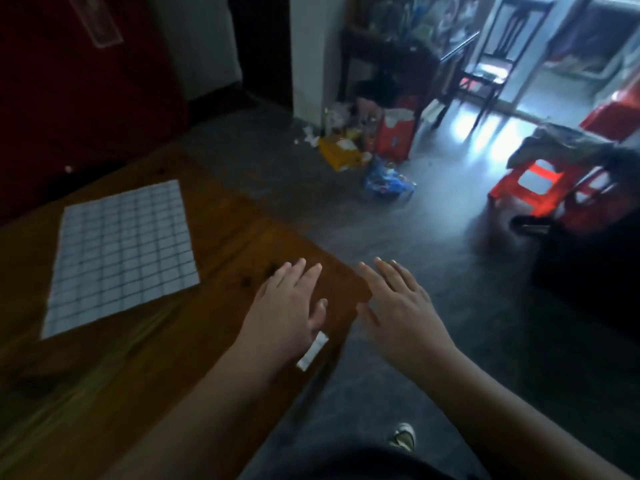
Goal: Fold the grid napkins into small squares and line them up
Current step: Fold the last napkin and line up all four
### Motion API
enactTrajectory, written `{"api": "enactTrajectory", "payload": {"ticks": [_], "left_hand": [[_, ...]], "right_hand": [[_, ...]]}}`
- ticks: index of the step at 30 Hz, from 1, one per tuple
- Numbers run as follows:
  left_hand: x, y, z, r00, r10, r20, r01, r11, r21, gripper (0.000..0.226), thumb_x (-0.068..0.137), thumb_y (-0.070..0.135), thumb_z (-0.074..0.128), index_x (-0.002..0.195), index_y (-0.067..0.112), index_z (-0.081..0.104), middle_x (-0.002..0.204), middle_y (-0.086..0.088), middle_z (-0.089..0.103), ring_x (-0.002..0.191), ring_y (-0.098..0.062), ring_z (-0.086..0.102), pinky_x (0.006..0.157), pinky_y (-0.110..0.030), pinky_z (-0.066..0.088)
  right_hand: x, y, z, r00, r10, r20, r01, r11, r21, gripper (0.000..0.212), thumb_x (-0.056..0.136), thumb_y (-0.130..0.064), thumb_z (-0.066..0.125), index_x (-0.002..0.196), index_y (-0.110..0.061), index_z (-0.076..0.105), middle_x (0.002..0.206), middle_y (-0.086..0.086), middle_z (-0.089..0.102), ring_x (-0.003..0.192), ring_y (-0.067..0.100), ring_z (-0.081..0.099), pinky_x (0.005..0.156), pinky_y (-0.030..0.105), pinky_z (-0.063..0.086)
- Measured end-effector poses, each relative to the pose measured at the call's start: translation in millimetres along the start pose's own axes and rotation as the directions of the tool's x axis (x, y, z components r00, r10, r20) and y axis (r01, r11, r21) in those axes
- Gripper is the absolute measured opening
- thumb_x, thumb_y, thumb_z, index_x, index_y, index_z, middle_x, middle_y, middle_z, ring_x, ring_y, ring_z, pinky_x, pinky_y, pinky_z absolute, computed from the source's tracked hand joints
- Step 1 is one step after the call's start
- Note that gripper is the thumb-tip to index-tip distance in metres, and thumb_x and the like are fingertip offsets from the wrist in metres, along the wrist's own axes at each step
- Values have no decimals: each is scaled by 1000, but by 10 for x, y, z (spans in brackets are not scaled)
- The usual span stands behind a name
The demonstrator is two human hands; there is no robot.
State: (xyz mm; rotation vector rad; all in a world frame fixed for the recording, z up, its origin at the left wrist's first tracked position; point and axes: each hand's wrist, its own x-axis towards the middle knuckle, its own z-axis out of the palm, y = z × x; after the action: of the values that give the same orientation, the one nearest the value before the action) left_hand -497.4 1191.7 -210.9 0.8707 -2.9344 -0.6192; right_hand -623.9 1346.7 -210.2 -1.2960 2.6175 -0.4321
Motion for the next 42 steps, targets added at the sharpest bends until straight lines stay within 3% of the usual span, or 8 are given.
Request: {"api": "enactTrajectory", "payload": {"ticks": [6,10,14,19,30,35,42], "left_hand": [[946,1431,47,988,133,-80,-134,991,-15,67,102,48,47,160,32,18,168,5,14,154,-15,8,122,-30,8],[1604,2248,63,975,193,-109,-193,981,3,68,101,49,47,160,31,19,168,2,16,155,-17,9,125,-37,11],[2211,2841,-66,957,263,-123,-259,965,45,68,100,49,49,159,30,22,167,1,20,154,-19,12,126,-41,15],[3077,3260,-248,937,311,-160,-302,950,76,67,100,45,52,158,28,24,166,-1,23,154,-20,13,126,-42,15],[5570,3030,-456,977,191,-99,-197,979,-53,73,98,47,55,159,31,18,168,2,16,155,-21,9,125,-43,16],[6663,2671,-664,981,127,-145,-127,992,5,71,100,51,49,160,28,19,168,-4,17,155,-24,11,125,-42,15],[7640,2027,-1017,986,-8,-168,18,998,57,70,101,54,42,161,29,14,169,0,12,155,-21,6,125,-38,10]], "right_hand": [[275,1379,-871,991,62,-119,-62,998,3,69,100,-44,47,161,-33,15,170,-2,13,157,18,3,125,40,12],[513,2170,-1437,976,93,-198,-101,994,-28,67,100,-48,46,160,-30,21,169,1,19,156,21,11,126,41,15],[875,2658,-1966,969,100,-226,-110,993,-32,66,102,-50,42,161,-33,16,170,-3,13,157,19,4,126,39,9],[1544,3081,-2399,946,101,-308,-102,995,12,65,103,-52,41,160,-34,17,170,-3,14,157,19,4,127,46,14],[3931,3735,-2823,942,109,-318,-108,994,19,67,102,-53,42,161,-33,17,169,-3,15,157,17,5,127,42,14],[5184,3856,-2928,949,73,-307,-69,997,23,66,102,-54,41,160,-31,21,168,-1,21,156,19,8,126,44,18],[6735,3694,-2774,968,-61,-242,83,993,82,62,103,-51,41,160,-34,22,168,-9,20,156,16,6,126,43,16]]}}
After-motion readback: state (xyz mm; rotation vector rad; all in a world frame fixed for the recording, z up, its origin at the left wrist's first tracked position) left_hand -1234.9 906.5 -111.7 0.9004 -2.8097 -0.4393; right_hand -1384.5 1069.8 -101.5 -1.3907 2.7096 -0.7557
